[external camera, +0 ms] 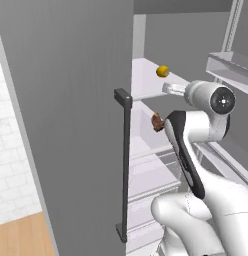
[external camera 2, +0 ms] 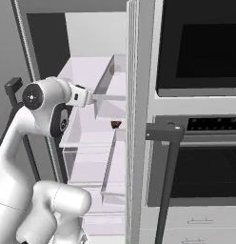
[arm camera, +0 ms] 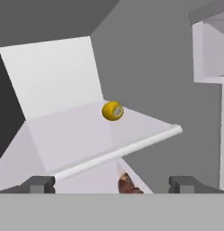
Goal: Place one lemon and one steak in each tupperware on the nearby counter, to pack two identical lunches.
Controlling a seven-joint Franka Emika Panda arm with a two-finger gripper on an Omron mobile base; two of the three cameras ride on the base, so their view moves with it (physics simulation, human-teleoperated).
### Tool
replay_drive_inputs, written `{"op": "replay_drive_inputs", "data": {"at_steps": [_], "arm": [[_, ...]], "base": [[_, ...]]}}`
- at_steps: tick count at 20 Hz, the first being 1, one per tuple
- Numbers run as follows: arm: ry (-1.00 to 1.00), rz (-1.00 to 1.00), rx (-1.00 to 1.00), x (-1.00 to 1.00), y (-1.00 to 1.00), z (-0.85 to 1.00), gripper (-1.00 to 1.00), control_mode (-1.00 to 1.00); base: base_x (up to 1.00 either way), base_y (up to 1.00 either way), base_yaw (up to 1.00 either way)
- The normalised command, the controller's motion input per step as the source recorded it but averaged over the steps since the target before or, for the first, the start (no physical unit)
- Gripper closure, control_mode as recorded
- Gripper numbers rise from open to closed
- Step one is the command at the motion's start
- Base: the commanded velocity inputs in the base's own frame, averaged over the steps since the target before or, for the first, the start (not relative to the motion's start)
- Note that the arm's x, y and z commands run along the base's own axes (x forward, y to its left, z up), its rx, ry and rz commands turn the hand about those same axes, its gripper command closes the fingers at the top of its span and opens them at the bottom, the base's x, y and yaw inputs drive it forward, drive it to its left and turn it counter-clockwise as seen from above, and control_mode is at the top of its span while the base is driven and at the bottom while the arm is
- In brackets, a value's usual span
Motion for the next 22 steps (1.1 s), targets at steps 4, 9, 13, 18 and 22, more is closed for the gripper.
{"op": "replay_drive_inputs", "data": {"at_steps": [4, 9, 13, 18, 22], "arm": [[0.21, -0.02, 0.15, 0.13, -0.01, 0.65, -1.0, -1.0], [0.17, 0.0, 0.0, 0.34, -0.04, 0.01, -1.0, -1.0], [0.08, -0.04, -0.08, 0.69, 0.0, -0.26, -1.0, -1.0], [0.09, -0.11, -0.08, 0.85, -0.01, -0.32, -1.0, -1.0], [0.1, -0.07, 0.01, 0.93, -0.09, -0.19, -1.0, -1.0]], "base": [[0.0, 0.0, 0.0], [0.0, 0.0, 0.0], [0.0, 0.0, 0.0], [0.0, 0.0, 0.0], [0.0, 0.0, 0.0]]}}
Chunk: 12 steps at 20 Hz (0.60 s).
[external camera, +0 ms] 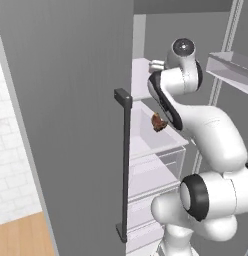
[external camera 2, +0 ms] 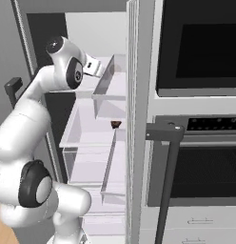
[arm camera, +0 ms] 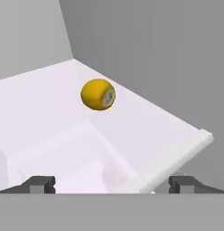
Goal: Place one lemon and one steak in each tupperware on the nearby counter, to pack two identical lunches.
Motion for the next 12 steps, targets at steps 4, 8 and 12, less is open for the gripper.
{"op": "replay_drive_inputs", "data": {"at_steps": [4, 8, 12], "arm": [[0.06, -0.06, 0.06, 0.82, -0.25, -0.06, -1.0, -1.0], [0.04, -0.03, 0.02, 0.68, -0.17, -0.06, -1.0, -1.0], [0.0, 0.0, 0.0, 0.64, -0.07, -0.18, -1.0, -1.0]], "base": [[0.0, 0.0, 0.0], [0.0, 0.0, 0.0], [0.0, 0.0, 0.0]]}}
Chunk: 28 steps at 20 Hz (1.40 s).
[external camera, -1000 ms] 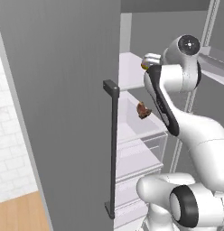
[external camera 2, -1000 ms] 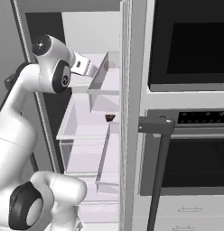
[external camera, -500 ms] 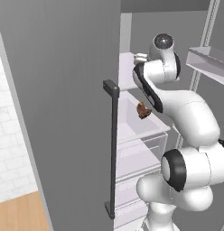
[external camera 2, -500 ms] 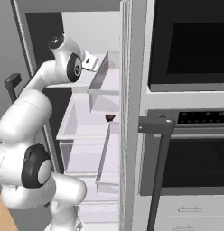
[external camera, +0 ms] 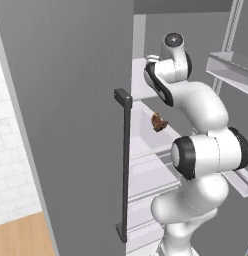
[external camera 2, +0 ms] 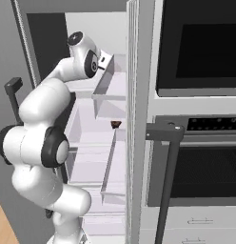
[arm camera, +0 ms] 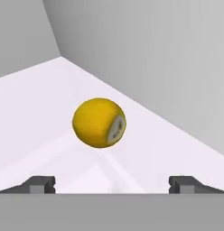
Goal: Place one lemon and one steak in each tupperware on the nearby counter, to pack two identical lunches.
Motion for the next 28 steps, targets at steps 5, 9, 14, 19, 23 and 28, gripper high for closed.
{"op": "replay_drive_inputs", "data": {"at_steps": [5, 9, 14, 19, 23, 28], "arm": [[0.0, 0.0, 0.0, 0.7, -0.06, -0.23, -1.0, -1.0], [0.0, 0.0, 0.0, 0.67, -0.03, -0.31, -1.0, -1.0], [0.0, 0.0, 0.0, 0.69, -0.06, -0.19, -1.0, -1.0], [0.03, -0.01, 0.0, 0.25, -0.14, -0.34, 1.0, -1.0], [0.1, 0.0, 0.0, -0.01, -0.01, -0.62, 1.0, -1.0], [0.01, 0.0, 0.0, -0.45, 0.01, -0.36, 1.0, -1.0]], "base": [[0.0, 0.0, 0.0], [0.0, 0.0, 0.0], [0.0, 0.0, 0.0], [0.0, 0.0, 0.0], [0.0, 0.0, 0.0], [0.0, 0.0, 0.0]]}}
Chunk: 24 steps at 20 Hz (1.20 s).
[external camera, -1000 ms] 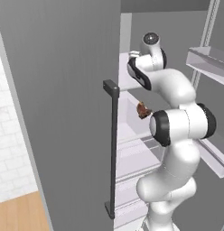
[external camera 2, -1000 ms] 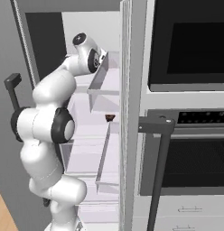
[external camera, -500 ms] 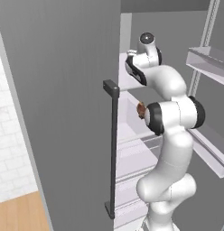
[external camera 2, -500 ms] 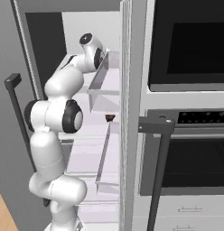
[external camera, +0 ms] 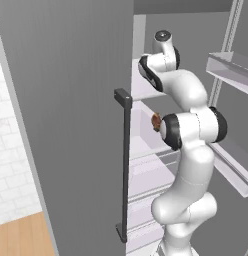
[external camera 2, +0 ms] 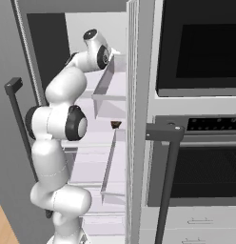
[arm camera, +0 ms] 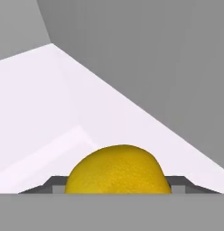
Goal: Place one lemon and one steak in each tupperware on the nearby counter, to pack two identical lunches.
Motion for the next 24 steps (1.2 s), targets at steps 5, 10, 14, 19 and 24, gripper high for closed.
{"op": "replay_drive_inputs", "data": {"at_steps": [5, 10, 14, 19, 24], "arm": [[-0.11, 0.0, -0.02, -1.0, 0.22, -0.29, 1.0, -1.0], [-0.15, 0.0, -0.01, -1.0, 0.09, 0.0, 1.0, -1.0], [0.0, 0.0, 0.0, -1.0, 0.01, 0.36, 1.0, -1.0], [-0.01, 0.0, 0.0, -1.0, 0.12, 0.33, 1.0, -1.0], [0.01, 0.16, -0.02, -1.0, 0.34, 0.02, 1.0, -1.0]], "base": [[0.0, 0.0, 0.0], [0.0, 0.0, 0.0], [0.0, 0.0, 0.0], [0.0, 0.0, 0.0], [0.0, 0.0, 0.0]]}}
